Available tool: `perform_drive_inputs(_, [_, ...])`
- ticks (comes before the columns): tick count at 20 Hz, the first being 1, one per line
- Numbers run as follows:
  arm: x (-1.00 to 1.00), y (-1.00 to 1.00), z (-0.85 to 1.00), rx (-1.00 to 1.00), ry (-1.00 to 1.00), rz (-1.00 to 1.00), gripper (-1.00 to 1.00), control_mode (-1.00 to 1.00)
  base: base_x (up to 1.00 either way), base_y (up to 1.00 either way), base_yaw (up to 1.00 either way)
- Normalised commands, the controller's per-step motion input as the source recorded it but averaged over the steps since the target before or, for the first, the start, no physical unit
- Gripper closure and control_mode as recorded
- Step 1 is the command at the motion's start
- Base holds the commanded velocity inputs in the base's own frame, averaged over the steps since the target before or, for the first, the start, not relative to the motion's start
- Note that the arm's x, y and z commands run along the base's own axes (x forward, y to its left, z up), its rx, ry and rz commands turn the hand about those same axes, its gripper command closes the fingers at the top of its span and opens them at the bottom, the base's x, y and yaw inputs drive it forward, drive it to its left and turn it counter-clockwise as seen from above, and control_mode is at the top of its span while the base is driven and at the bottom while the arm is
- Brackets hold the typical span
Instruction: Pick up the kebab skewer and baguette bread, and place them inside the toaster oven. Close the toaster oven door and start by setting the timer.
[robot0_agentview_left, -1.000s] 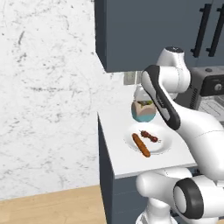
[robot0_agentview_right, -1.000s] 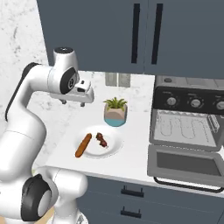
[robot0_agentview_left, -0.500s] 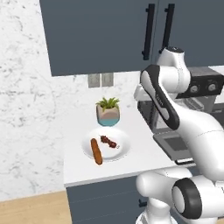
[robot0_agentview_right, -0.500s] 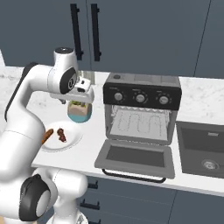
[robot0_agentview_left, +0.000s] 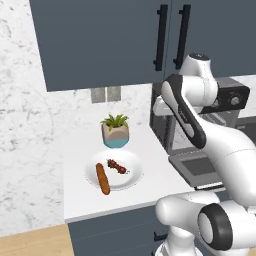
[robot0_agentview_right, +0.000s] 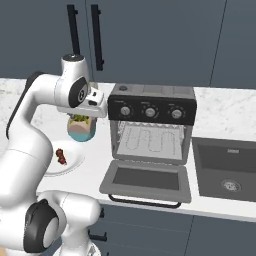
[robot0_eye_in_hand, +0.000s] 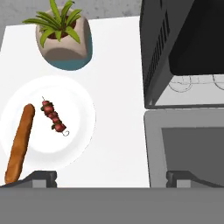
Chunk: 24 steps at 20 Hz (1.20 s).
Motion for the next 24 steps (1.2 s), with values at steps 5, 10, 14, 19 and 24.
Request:
perform_drive_inputs(5, [0.0, 0.0, 0.0, 0.0, 0.0, 0.0, -1.0, 1.0, 0.33, 0.3, 0.0])
perform_drive_inputs(10, [0.0, 0.0, 0.0, 0.0, 0.0, 0.0, -1.0, 1.0, 0.33, 0.39, 0.0])
perform_drive_inputs(14, [0.0, 0.0, 0.0, 0.0, 0.0, 0.0, -1.0, 1.0, 0.2, 0.2, 0.0])
perform_drive_inputs(19, [0.0, 0.0, 0.0, 0.0, 0.0, 0.0, -1.0, 1.0, 0.0, 0.0, 0.0])
perform_drive_inputs(24, [-0.3, -0.49, 0.0, 0.0, -0.1, 0.0, -1.0, -1.0, 0.0, 0.0, 0.0])
